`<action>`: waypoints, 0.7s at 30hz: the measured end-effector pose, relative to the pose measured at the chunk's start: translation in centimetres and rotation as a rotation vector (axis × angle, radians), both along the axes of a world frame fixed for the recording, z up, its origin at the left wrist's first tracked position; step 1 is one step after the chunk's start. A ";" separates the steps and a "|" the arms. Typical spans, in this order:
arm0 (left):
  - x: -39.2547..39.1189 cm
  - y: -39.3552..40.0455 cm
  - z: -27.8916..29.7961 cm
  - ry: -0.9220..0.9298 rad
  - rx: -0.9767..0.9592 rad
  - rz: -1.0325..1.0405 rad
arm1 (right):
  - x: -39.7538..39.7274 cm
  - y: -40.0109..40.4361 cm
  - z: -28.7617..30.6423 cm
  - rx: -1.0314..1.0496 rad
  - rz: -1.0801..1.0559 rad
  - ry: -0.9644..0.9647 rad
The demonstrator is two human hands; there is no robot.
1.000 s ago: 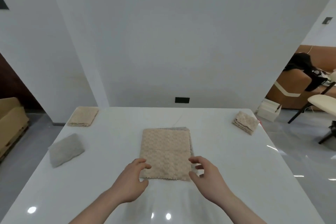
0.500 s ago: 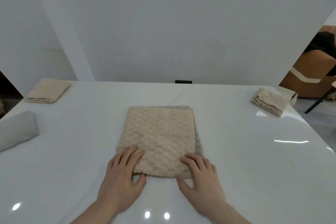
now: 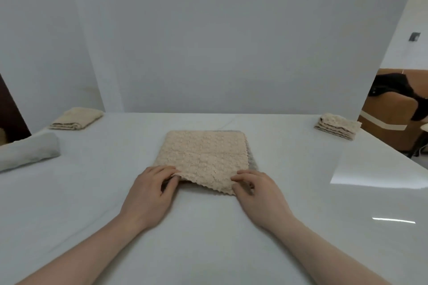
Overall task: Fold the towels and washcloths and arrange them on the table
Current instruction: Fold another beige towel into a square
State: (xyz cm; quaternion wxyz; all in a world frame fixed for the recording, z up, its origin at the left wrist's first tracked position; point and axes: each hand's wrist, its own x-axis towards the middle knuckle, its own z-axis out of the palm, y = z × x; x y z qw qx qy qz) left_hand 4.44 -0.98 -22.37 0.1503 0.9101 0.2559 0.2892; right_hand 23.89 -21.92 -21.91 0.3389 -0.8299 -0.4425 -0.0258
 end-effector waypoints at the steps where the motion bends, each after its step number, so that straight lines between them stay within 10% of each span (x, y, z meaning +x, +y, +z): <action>1: -0.1 0.0 0.0 -0.016 0.023 0.016 | -0.2 0.0 0.1 -0.010 0.000 -0.019; 21: -0.5 -0.6 0.4 -0.151 0.143 0.316 | 0.4 -0.5 -0.7 0.260 -0.051 -0.068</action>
